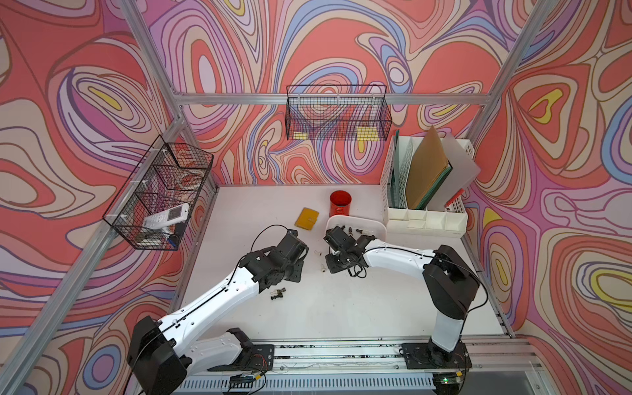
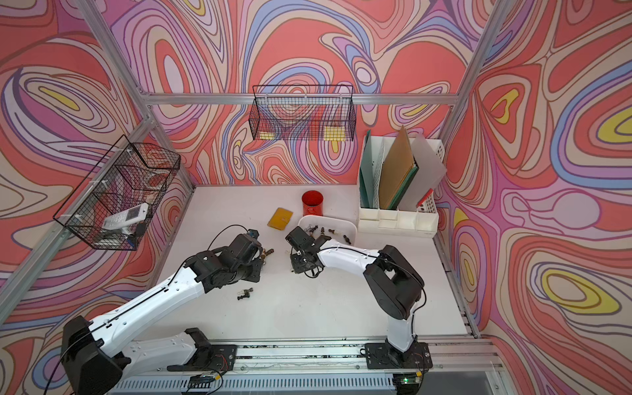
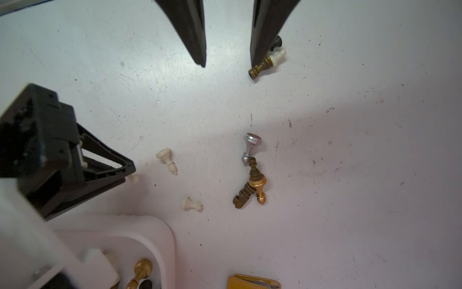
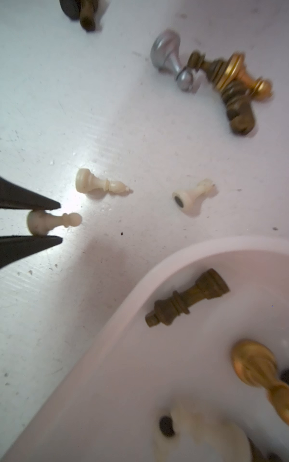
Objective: Put the chess pieces into the storage box
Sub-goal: Pick up the chess piece at the center of the board, then place the chess piece in the storage box.
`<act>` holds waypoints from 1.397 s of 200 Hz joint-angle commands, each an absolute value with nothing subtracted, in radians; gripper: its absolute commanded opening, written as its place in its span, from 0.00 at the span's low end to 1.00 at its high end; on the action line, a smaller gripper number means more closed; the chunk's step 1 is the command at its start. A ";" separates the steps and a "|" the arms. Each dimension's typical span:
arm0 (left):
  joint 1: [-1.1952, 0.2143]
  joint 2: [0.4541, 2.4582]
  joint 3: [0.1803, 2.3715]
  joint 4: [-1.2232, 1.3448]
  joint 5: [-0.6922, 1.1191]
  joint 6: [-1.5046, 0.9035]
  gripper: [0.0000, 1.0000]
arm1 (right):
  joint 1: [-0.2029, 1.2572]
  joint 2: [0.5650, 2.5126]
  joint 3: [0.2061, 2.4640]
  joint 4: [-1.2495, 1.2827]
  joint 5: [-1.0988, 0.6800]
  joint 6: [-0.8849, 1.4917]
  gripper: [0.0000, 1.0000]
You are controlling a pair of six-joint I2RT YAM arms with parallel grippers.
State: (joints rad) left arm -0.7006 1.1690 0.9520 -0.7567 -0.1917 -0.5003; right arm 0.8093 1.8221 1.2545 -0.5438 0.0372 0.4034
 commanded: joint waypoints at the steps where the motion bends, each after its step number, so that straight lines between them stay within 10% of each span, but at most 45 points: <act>1: -0.696 1.189 0.937 -0.705 -0.156 -0.531 0.35 | 0.808 1.738 1.257 -0.534 0.056 0.381 0.12; 112: -0.696 1.375 0.966 -0.556 -0.028 -0.590 0.35 | 0.376 1.856 1.296 -0.387 -0.080 0.297 0.12; 279: -0.725 1.710 1.193 -0.540 0.036 -0.599 0.37 | 0.357 1.461 1.113 -0.386 -0.031 0.322 0.29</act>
State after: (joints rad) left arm -0.7067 1.6699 1.1442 -0.5106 0.0391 -0.5854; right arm 0.3569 1.4654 1.1564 -0.3725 -0.0467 0.3153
